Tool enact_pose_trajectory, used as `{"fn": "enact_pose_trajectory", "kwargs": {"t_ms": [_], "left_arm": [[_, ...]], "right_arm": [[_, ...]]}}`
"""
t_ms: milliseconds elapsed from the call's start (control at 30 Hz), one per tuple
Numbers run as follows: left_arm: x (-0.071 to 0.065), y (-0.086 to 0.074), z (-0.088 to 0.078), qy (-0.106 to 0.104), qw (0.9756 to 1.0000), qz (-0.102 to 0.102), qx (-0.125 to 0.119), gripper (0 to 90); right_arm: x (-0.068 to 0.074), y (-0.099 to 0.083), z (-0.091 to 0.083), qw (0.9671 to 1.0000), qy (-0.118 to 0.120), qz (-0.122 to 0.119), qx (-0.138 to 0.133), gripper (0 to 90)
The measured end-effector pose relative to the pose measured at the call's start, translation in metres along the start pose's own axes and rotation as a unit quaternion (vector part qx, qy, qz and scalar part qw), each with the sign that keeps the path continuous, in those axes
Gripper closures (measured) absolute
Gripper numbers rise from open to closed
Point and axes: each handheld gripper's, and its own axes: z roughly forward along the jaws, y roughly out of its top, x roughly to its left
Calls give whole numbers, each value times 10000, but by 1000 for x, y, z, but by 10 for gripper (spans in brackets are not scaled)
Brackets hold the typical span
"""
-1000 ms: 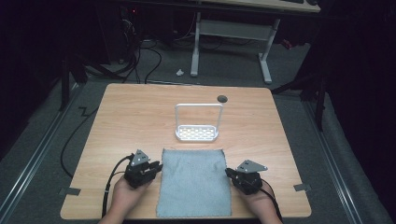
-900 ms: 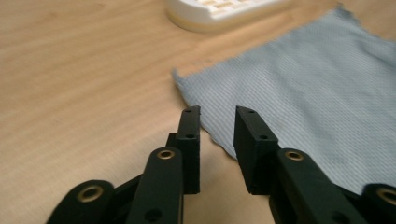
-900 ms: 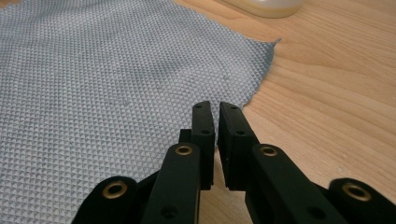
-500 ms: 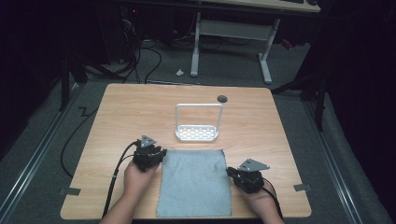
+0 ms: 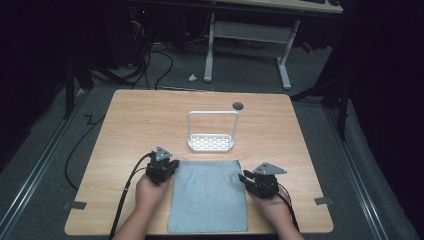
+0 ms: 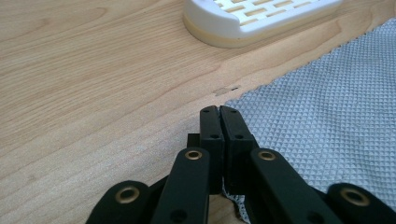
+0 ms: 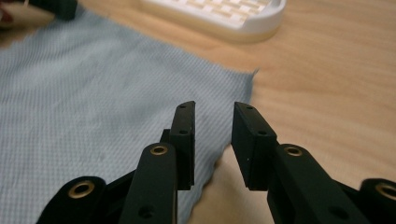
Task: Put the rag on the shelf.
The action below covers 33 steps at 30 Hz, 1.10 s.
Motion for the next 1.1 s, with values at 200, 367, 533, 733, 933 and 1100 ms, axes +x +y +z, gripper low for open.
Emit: {"fn": "enact_pose_trajectory", "kwargs": {"t_ms": [200, 367, 533, 733, 933, 1100], "left_arm": [[2, 0, 0, -81, 9999, -71, -2, 885], [2, 0, 0, -94, 9999, -79, -3, 886], [2, 0, 0, -99, 9999, -86, -4, 886], [2, 0, 0, -78, 10000, -57, -2, 887], [1, 0, 0, -230, 9997, 63, 6, 891], [5, 2, -15, -400, 9987, 26, -313, 894]], "right_arm": [[-15, 21, 24, 9994, -191, 278, 111, 663], [-21, 27, 45, 9982, -317, 325, 386, 643], [-20, 26, 51, 9984, -329, 237, 404, 683], [-14, 25, 52, 9989, -219, 140, 392, 833], [-2, 24, 46, 9994, -179, -239, 200, 900], [6, 21, 28, 9992, -127, -304, -221, 900]]}}
